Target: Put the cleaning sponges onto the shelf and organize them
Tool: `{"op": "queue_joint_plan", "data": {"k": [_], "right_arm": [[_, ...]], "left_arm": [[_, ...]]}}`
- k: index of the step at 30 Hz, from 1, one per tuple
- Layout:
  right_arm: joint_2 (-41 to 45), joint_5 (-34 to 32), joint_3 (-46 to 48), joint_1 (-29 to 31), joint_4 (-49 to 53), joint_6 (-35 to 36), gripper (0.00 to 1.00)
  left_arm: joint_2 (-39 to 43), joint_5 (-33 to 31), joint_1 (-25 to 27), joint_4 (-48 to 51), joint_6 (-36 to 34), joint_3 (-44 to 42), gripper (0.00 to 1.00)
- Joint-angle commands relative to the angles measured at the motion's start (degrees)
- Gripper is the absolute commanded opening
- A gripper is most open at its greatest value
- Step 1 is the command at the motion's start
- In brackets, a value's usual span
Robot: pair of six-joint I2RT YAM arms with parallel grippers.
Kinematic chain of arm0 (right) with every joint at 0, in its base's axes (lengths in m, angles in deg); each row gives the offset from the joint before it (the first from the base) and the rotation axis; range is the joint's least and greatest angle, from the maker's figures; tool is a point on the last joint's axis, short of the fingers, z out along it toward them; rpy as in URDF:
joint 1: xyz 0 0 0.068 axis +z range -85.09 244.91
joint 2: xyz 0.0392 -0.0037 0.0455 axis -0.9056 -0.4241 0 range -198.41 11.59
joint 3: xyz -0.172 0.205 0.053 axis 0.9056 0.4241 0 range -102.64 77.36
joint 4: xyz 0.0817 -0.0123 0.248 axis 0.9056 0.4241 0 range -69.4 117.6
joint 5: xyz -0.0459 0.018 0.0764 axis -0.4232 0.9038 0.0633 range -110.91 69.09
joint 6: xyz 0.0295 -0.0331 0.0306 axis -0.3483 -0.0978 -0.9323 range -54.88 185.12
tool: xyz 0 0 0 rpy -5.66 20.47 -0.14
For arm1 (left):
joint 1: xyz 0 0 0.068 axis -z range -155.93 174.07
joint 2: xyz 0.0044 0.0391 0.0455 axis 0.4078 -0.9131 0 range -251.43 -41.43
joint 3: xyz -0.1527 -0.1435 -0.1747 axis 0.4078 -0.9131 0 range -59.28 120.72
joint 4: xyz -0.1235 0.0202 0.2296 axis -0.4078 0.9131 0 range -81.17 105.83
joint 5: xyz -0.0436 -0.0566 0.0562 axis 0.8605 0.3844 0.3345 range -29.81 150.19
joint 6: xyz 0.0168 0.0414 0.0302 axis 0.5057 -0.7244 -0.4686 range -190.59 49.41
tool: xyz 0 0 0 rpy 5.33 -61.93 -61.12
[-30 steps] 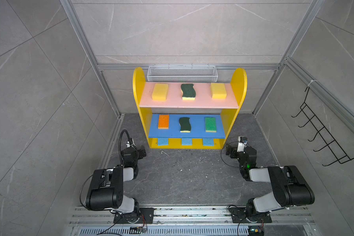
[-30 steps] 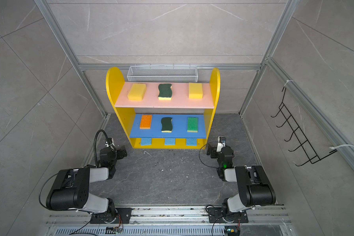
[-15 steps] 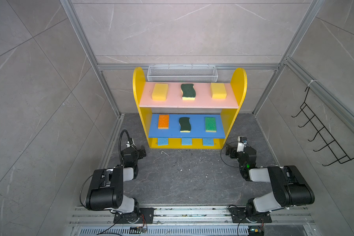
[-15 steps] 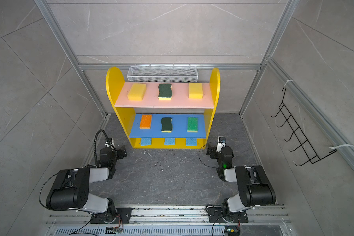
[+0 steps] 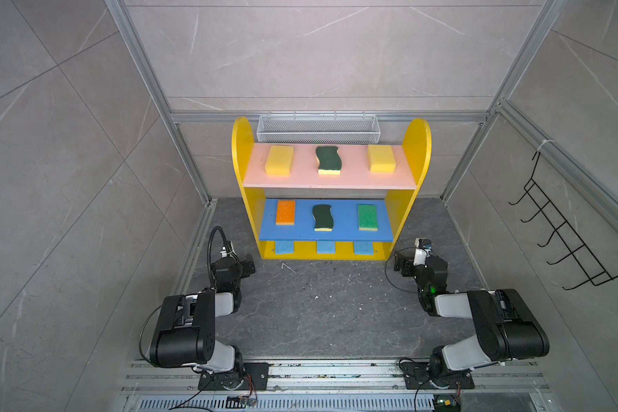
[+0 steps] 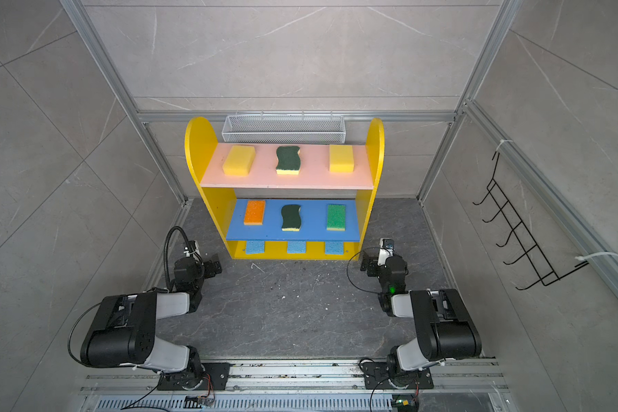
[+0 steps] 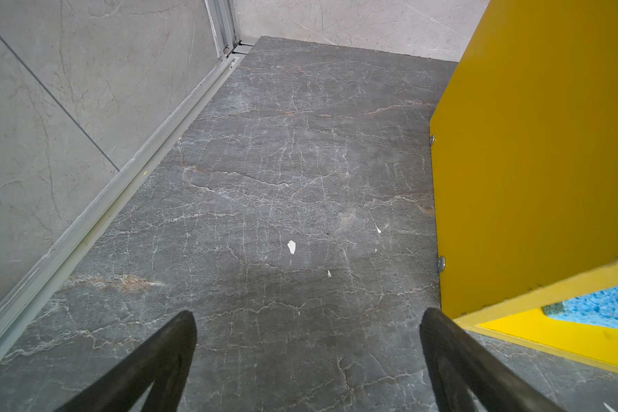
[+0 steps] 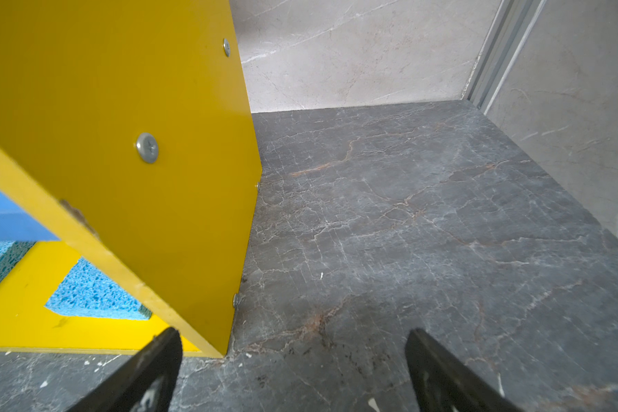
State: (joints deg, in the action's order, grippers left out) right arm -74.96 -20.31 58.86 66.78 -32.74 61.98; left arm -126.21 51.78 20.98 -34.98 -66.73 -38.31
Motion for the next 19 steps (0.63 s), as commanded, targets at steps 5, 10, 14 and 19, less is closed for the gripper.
{"op": "queue_joint_plan", "data": {"k": [5, 10, 14, 19], "right_arm": [[0.2, -1.0, -0.9, 0.4, 1.3, 0.9, 0.99], [0.2, -1.0, -0.9, 0.4, 1.4, 1.0, 0.99], [0.0, -2.1, -1.4, 1.0, 2.0, 1.3, 0.99], [0.1, -2.4, -1.3, 1.3, 2.0, 1.5, 0.99]], "left_arm": [[-0.5, 0.5, 0.1, -3.3, -1.4, 0.1, 1.0], [-0.5, 0.5, 0.1, -3.3, -1.4, 0.1, 1.0], [-0.5, 0.5, 0.1, -3.3, -1.5, 0.1, 1.0], [-0.4, 0.5, 0.2, -3.3, -1.5, 0.1, 1.0]]}}
